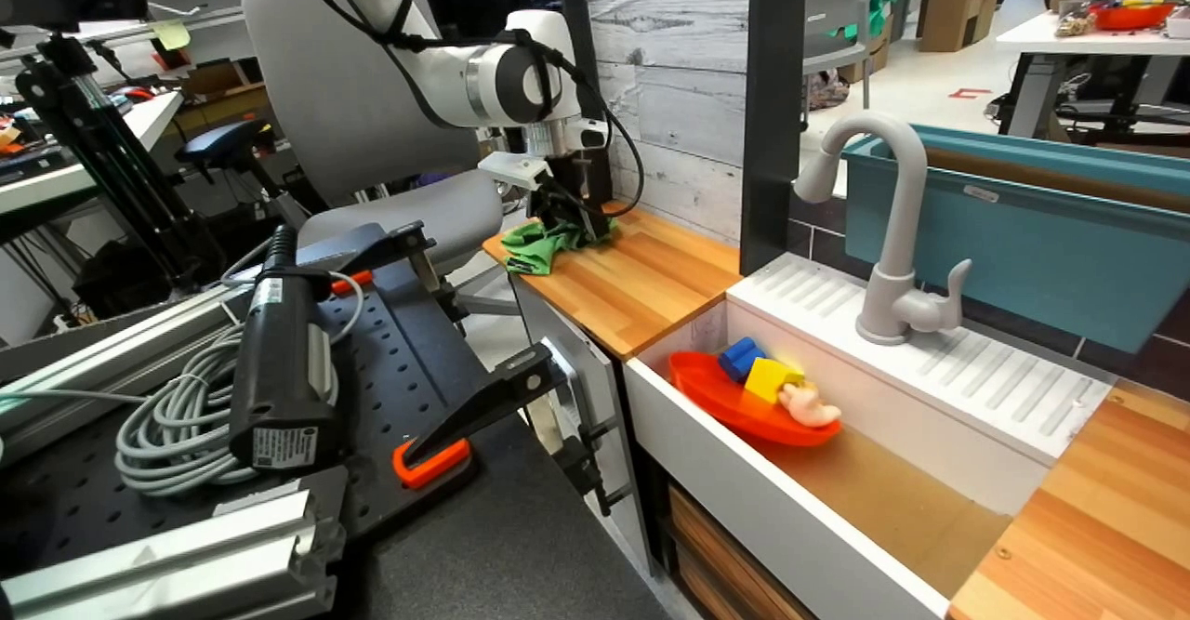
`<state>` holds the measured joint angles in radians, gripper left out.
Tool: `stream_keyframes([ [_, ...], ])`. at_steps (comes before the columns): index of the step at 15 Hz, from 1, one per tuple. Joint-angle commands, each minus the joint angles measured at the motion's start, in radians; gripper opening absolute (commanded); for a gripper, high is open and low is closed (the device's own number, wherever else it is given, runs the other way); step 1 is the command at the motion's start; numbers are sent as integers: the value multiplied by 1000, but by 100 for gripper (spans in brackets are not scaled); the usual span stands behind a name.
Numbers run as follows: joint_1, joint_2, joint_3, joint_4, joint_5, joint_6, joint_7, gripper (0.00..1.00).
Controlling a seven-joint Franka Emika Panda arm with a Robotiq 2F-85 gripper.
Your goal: Slide the green cloth to the left on the counter
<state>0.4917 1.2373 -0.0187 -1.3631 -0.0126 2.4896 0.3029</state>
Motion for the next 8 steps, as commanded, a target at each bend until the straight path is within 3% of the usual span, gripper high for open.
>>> stream_keyframes([
  [1, 25, 58, 0, 68, -27, -28, 49, 100],
  [8, 24, -59, 21, -40, -17, -32, 48, 100],
])
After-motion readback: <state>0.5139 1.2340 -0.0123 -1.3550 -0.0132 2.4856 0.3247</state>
